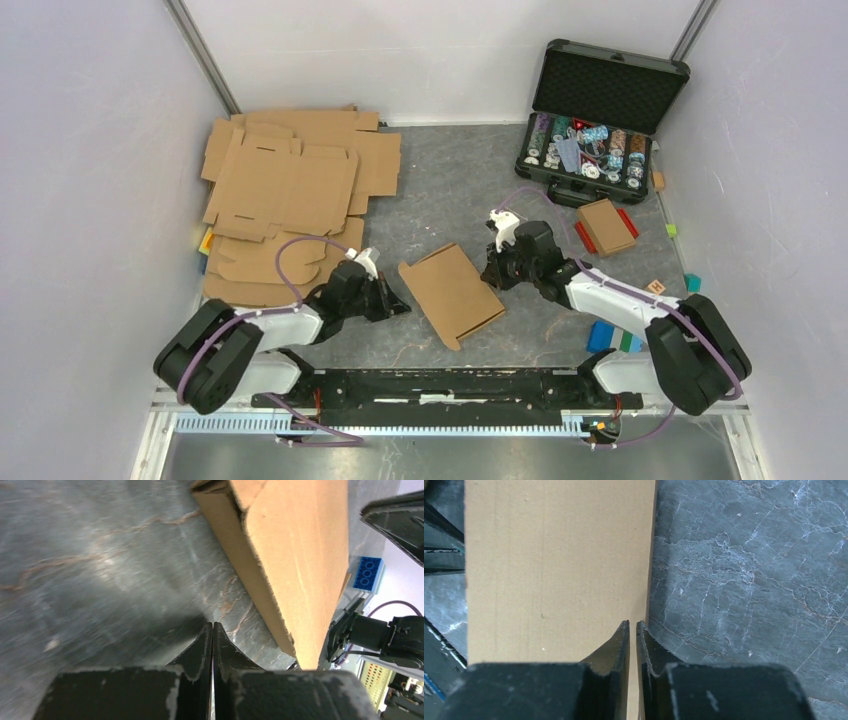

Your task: Fold the paper box

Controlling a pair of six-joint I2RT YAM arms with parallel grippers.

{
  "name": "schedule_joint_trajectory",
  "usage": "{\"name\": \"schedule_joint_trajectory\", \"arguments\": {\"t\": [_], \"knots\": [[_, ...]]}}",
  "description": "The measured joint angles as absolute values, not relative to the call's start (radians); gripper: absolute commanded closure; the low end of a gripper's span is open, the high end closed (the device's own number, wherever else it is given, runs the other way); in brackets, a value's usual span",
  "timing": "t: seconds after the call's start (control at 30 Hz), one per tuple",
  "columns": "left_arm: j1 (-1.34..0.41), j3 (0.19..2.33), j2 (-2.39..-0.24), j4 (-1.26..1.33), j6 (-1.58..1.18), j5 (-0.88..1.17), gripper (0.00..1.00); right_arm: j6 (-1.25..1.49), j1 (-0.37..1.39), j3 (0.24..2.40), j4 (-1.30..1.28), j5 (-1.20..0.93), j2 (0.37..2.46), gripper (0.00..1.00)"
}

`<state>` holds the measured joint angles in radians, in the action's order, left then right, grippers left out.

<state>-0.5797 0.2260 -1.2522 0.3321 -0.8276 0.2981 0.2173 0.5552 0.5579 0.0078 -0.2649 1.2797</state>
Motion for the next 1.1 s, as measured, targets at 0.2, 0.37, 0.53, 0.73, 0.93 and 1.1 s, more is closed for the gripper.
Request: {"name": "schedule_joint_trajectory", "arguments": {"t": [0.2,0.37,0.53,0.73,0.93,1.1], "knots": [[-0.629,0.232,-1.361,0.484,-0.876,0.299,0.98,0.214,0.549,0.539,0.034,-0.266,1.315,0.7],[-0.642,0.239,-1.406,0.54,-0.894,0.302,0.98,0.218,0.539,0.527,0.06,-0.273,1.33,0.79],[-0.659,0.253,-1.449,0.581,-0.902,0.302,0.98,0.242,0.511,0.507,0.11,-0.295,1.34,0.86],[-0.659,0.268,-1.491,0.619,-0.91,0.317,0.98,0.29,0.434,0.454,0.232,-0.418,1.371,0.88],[-0.659,0.274,-1.542,0.686,-0.929,0.337,0.98,0.303,0.404,0.431,0.292,-0.471,1.386,0.87],[-0.664,0.278,-1.557,0.711,-0.95,0.345,0.98,0.305,0.395,0.427,0.307,-0.478,1.39,0.83]]}}
